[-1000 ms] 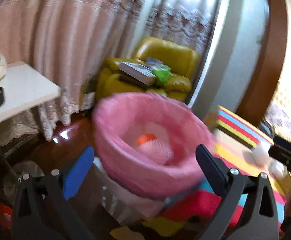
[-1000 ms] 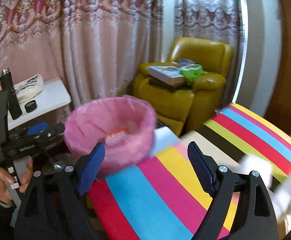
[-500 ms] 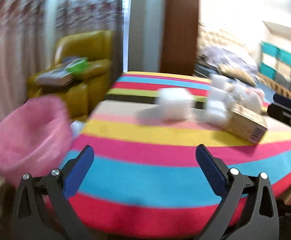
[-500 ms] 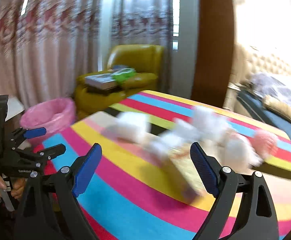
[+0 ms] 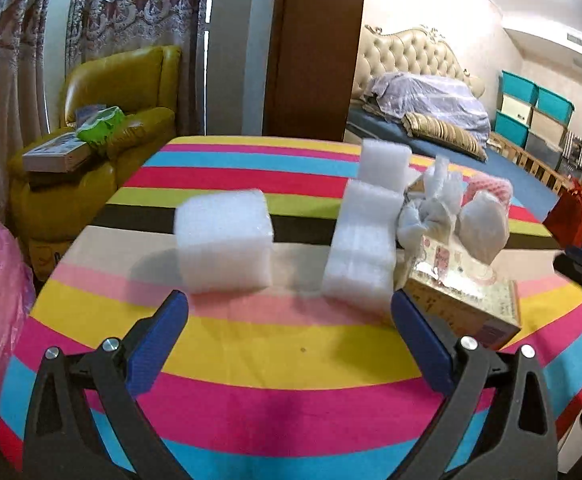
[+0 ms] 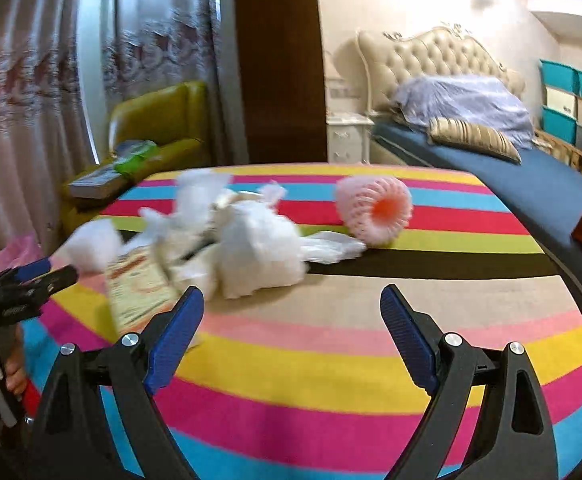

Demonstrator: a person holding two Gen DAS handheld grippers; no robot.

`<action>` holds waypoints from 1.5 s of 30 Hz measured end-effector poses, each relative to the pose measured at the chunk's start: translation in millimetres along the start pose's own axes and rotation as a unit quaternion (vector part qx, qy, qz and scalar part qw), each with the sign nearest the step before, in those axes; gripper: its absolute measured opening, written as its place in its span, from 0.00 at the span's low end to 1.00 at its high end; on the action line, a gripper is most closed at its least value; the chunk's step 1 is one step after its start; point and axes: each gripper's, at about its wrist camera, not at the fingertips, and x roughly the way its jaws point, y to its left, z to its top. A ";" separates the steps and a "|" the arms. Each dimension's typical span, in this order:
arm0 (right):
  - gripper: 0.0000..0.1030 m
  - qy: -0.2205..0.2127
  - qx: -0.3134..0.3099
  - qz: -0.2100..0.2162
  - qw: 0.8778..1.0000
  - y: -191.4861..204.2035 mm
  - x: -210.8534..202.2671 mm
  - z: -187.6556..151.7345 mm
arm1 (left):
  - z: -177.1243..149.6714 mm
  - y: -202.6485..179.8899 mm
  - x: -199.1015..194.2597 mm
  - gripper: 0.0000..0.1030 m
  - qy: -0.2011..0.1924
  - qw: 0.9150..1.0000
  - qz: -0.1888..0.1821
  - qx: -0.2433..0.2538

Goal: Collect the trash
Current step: 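Return to the table and grasp the pink foam net with the right tool, then grasp the large white foam block with the left tool while the right tool holds the net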

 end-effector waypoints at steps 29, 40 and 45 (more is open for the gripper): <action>0.57 0.095 0.075 -0.075 0.990 -69.2 160.0 74.9 | -7.1 24.9 12.0 0.95 0.028 0.997 -0.050 -0.047; 0.38 0.015 0.096 -0.029 0.995 -49.1 56.6 34.4 | -9.1 32.7 10.0 0.95 0.025 0.996 -0.053 -0.072; 0.38 -0.025 0.079 -0.026 0.996 -22.7 13.1 5.4 | -9.1 31.9 9.5 0.95 0.028 0.995 -0.054 -0.073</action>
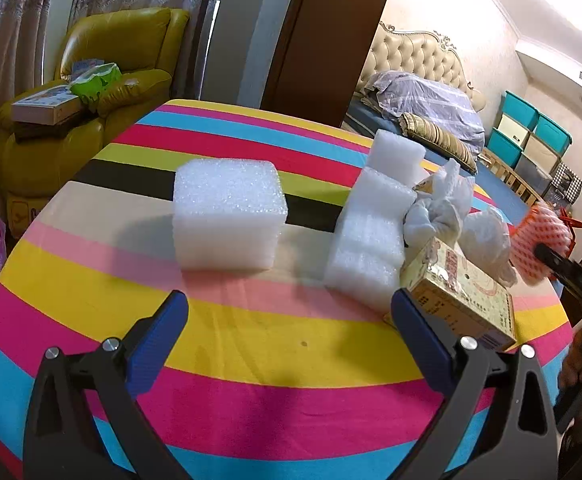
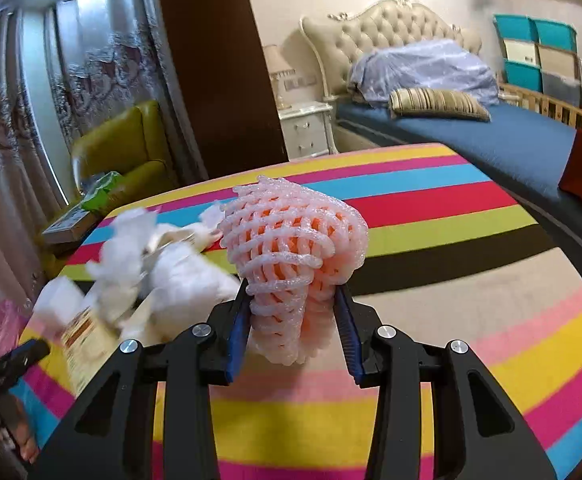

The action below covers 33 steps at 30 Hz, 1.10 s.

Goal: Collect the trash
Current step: 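Grasp the large white foam block with the left tool while the right tool holds the net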

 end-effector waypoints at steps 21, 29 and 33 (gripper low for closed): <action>0.38 -0.038 -0.069 -0.035 0.996 35.3 -24.0 -17.2 | 15.7 30.7 9.2 0.95 0.051 0.994 0.077 -0.061; 0.38 -0.030 -0.062 -0.034 0.997 32.7 -22.5 -16.0 | 38.3 25.8 43.9 0.95 0.071 0.990 0.119 -0.004; 0.38 -0.027 -0.064 -0.032 0.997 33.2 -21.5 -15.4 | 48.6 20.3 54.3 0.93 0.068 0.992 0.103 0.001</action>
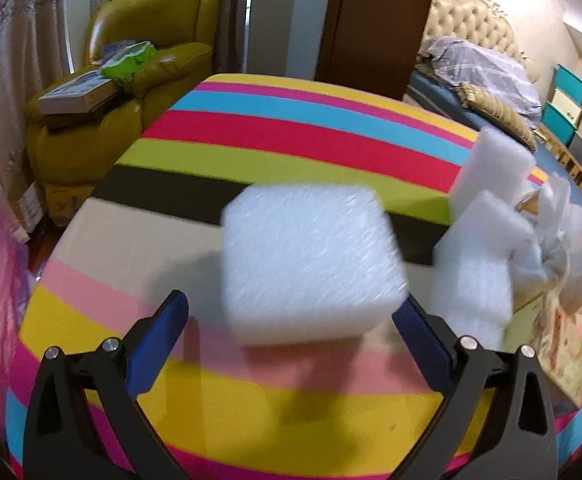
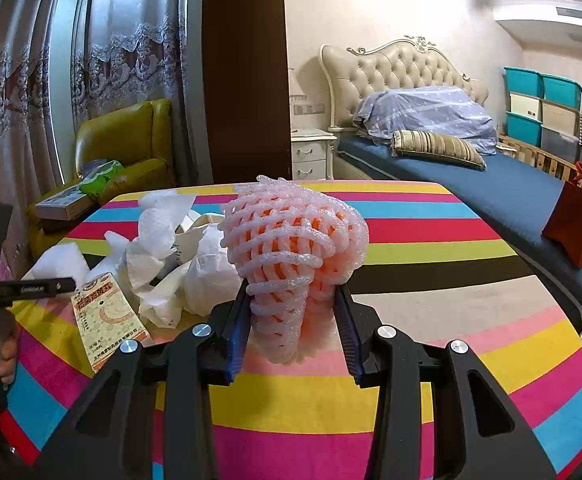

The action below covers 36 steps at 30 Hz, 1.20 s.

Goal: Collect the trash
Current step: 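Grasp the large white foam block with the left tool while the right tool holds the net, then carry the foam block and pink net over the pink bin and release both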

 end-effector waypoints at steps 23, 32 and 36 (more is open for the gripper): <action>0.38 -0.001 0.000 0.043 0.999 1.0 -14.5 -4.1 | -76.8 -37.9 -105.4 0.62 -0.107 0.990 -0.053 0.079; 0.38 -0.005 -0.040 0.090 0.995 37.8 -46.8 -15.7 | -106.6 -23.8 -130.6 0.62 -0.130 0.985 -0.049 0.099; 0.38 -0.004 -0.053 0.108 0.993 51.1 -60.7 -23.0 | -115.8 -18.0 -137.0 0.62 -0.132 0.984 -0.041 0.108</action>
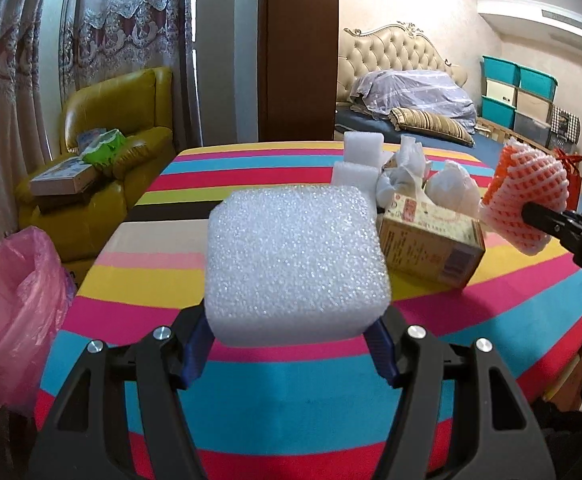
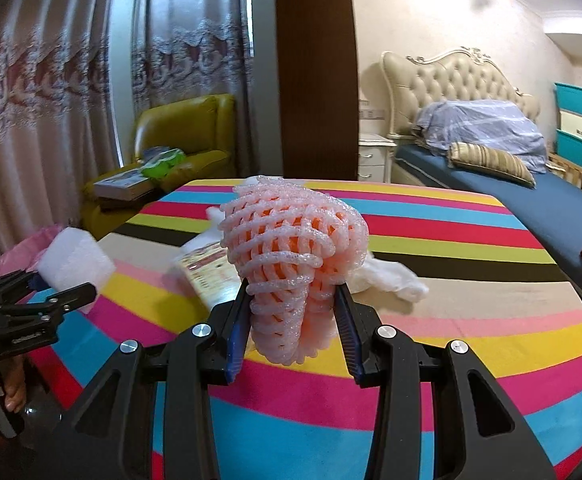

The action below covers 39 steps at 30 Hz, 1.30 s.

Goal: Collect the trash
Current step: 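Carry the foam block and pink net over the pink bin and release both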

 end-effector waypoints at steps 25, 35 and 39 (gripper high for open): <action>0.38 0.065 -0.167 0.197 0.964 193.8 26.5 14.6 | -27.6 146.1 -85.8 0.62 -0.040 0.987 0.133 -0.086; 0.39 0.105 -0.196 0.265 0.938 287.5 73.3 43.8 | -24.2 237.4 -114.8 0.62 -0.035 0.970 0.204 -0.126; 0.39 0.122 -0.195 0.287 0.930 326.6 94.8 57.1 | -25.5 270.7 -107.4 0.62 -0.016 0.964 0.226 -0.141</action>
